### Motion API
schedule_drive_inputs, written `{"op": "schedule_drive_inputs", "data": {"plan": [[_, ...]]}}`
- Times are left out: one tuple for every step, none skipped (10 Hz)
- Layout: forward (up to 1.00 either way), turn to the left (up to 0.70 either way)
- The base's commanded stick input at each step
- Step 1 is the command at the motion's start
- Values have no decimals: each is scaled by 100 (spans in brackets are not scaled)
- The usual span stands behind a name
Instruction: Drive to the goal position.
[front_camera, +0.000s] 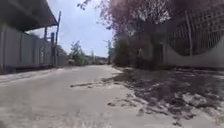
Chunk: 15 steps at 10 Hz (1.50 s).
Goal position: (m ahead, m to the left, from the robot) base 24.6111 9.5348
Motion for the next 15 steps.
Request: {"op": "schedule_drive_inputs", "data": {"plan": [[100,4],[100,4],[100,4],[100,4],[100,4],[100,4],[100,4],[100,4],[100,4],[100,4],[100,4],[100,4],[100,4],[100,4],[100,4]]}}
